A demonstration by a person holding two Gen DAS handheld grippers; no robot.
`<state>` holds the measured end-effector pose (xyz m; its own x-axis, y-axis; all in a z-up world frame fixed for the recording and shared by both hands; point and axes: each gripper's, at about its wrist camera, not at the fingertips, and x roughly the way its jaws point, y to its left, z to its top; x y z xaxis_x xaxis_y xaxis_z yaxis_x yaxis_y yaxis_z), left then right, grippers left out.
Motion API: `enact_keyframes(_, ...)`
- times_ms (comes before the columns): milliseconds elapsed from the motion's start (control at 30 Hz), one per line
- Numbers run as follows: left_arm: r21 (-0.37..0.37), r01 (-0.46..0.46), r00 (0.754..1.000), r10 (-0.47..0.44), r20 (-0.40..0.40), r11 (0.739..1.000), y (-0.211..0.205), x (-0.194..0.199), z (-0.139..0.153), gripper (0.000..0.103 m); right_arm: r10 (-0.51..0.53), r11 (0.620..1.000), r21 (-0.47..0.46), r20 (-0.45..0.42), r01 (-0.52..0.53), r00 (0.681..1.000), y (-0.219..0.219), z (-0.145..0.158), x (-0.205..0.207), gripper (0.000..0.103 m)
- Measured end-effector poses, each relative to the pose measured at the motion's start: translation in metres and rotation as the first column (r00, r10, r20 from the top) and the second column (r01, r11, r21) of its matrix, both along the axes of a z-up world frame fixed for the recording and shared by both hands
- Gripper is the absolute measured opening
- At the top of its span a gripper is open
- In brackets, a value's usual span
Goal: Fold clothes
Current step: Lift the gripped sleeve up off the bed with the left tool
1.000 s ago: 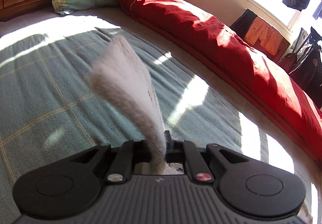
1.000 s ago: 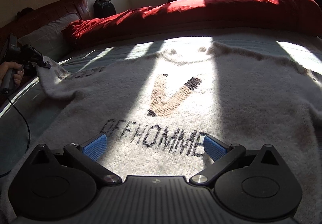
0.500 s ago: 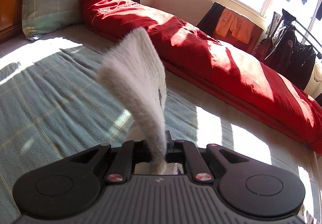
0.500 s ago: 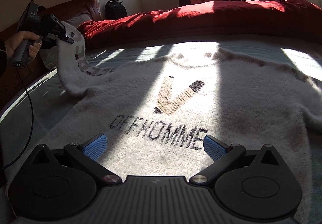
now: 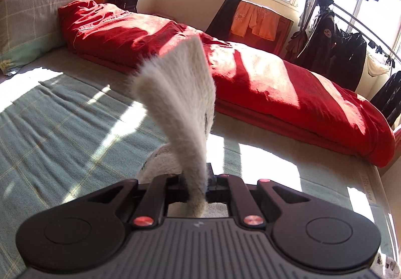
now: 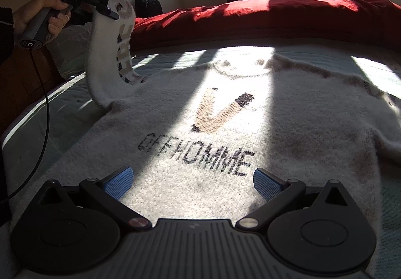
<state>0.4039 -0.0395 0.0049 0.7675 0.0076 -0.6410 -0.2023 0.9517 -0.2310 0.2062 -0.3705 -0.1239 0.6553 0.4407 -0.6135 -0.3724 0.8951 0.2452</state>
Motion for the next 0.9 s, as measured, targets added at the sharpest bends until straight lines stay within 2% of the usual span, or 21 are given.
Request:
enact_keyframes(300, 0.037, 0.077, 0.997, -0.077, -0.014, 0.996, -0.056, 0.008, 0.006, 0.007, -0.012, 1.0, -0.028, -0.012, 0.012, 1.0, -0.007, 0.004, -0.003, 0.103)
enact_keyframes(900, 0.042, 0.209, 0.977, -0.207, -0.053, 0.977, -0.144, 0.013, -0.001, 0.007, -0.044, 0.998, 0.054, -0.005, 0.044, 0.999, -0.032, 0.015, -0.008, 0.103)
